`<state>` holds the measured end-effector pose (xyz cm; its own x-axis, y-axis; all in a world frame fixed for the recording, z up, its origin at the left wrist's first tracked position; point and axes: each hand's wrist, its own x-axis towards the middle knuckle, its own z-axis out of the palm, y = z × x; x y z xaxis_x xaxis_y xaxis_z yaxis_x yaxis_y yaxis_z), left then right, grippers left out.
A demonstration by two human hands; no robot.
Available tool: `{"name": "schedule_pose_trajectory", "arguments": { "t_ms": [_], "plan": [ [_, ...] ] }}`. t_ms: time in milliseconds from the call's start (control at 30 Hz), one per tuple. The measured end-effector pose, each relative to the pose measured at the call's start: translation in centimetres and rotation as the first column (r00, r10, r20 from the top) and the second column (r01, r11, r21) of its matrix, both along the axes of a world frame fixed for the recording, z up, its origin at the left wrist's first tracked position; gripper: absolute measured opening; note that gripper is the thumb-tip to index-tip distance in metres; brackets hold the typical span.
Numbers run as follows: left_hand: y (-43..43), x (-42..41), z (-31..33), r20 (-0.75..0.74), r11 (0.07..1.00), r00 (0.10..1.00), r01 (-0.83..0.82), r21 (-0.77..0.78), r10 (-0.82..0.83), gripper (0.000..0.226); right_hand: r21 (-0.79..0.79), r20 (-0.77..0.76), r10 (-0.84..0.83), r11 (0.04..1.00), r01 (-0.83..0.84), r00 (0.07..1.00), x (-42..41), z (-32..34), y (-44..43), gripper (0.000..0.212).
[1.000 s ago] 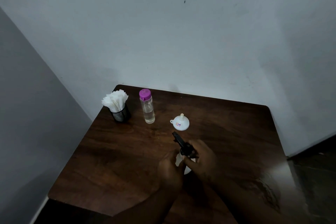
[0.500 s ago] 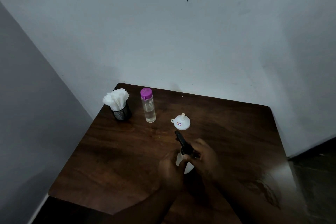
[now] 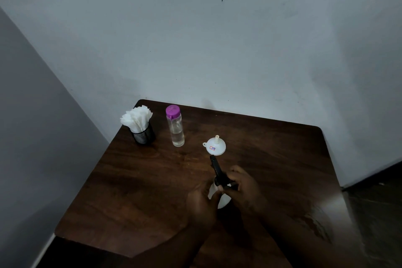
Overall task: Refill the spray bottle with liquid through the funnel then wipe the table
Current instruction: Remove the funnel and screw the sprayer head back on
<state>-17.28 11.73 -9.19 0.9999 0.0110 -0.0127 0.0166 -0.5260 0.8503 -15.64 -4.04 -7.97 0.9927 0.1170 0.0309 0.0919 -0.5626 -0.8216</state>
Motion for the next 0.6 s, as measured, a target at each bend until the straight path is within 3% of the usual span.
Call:
{"name": "schedule_pose_trajectory", "arguments": {
  "t_ms": [433, 500, 600],
  "plan": [
    [-0.1, -0.1, 0.1, -0.043, 0.999, 0.999, 0.0, 0.049, 0.002, 0.036, -0.061, 0.069, -0.246, 0.966, 0.25, 0.967, -1.6, -0.7, 2.4, 0.019],
    [-0.1, 0.0, -0.2, -0.053, 0.999, 0.999, 0.008, 0.043, -0.005, 0.037, -0.028, 0.035, -0.221, 0.975, 0.222, 0.975, -1.2, -0.7, 2.0, 0.016],
    [0.0, 0.1, -0.3, -0.043, 0.999, 0.999, 0.012, 0.039, -0.011, 0.041, 0.022, -0.021, -0.045, 0.999, 0.045, 0.999, -0.3, -0.4, 0.3, 0.016]
  ]
}}
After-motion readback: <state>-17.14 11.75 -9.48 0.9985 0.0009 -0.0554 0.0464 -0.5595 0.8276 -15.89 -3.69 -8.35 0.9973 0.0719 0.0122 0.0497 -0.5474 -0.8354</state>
